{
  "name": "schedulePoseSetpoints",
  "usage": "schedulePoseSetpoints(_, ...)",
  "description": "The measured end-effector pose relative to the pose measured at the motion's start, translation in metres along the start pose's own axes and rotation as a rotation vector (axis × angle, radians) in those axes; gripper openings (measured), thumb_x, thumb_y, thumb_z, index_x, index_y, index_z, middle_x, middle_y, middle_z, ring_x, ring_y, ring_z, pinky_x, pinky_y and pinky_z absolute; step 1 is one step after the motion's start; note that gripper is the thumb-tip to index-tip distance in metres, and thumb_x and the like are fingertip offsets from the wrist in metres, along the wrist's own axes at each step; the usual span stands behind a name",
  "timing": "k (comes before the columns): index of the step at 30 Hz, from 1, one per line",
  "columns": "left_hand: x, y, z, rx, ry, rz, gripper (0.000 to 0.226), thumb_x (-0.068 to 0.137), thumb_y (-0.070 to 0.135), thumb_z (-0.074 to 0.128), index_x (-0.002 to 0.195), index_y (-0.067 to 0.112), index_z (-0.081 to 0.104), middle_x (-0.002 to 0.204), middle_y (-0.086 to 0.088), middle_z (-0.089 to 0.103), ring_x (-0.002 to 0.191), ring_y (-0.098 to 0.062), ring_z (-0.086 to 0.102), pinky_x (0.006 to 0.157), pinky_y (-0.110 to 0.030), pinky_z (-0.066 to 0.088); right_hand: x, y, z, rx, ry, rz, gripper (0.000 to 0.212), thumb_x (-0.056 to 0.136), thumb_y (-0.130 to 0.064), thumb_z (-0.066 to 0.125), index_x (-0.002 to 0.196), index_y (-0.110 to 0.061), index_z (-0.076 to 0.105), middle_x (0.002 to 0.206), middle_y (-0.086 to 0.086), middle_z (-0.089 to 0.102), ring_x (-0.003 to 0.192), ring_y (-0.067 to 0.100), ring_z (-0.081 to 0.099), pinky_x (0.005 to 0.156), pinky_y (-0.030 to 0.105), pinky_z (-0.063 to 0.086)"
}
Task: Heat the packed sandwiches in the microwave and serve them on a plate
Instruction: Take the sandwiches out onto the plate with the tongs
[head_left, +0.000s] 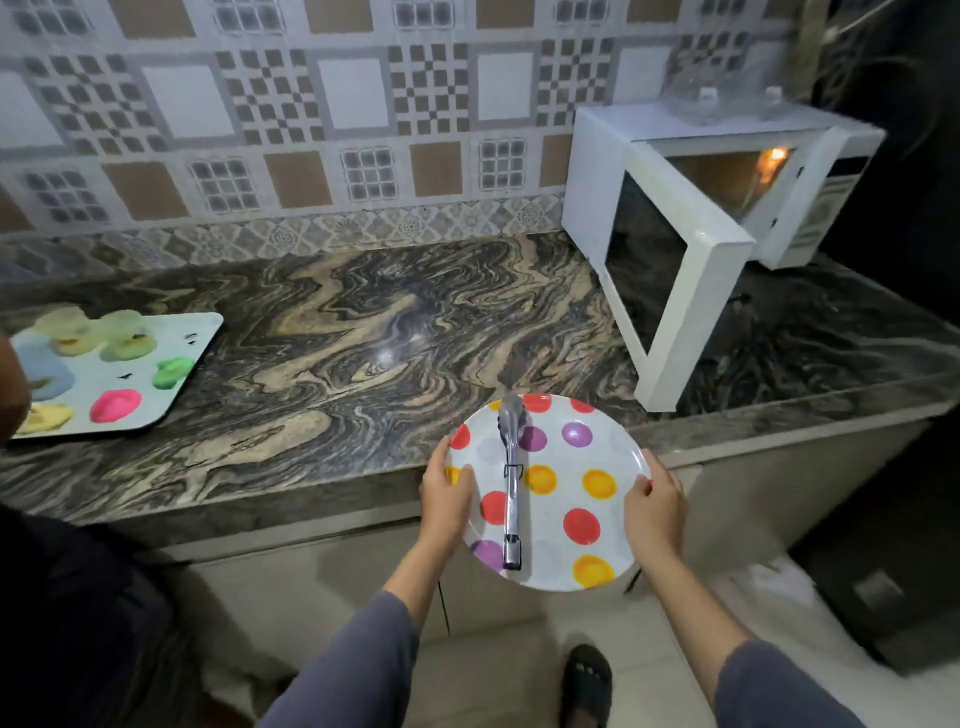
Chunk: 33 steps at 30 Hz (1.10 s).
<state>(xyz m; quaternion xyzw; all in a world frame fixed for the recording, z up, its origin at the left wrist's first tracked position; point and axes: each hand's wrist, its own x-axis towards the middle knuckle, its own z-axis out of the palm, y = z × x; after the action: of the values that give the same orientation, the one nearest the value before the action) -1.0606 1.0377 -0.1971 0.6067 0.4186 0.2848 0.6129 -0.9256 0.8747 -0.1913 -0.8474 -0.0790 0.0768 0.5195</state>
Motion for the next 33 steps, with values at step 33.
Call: schedulePoseSetpoints(33,-0.094,0.046,0.431,-0.025,-0.353,-0.074,0.043,0.09,-0.001,0.044,0.131,0.012,0.047,0.09,0.009,0.059,0.076,-0.006,0.059,0.054,-0.007,0.047,0.181,0.138,-0.348,0.033,0.391,0.179,0.04,0.095,-0.002,0.039,0.133,-0.01,0.05,0.128,0.017,0.05,0.119,0.033,0.048,0.093,0.033,0.04)
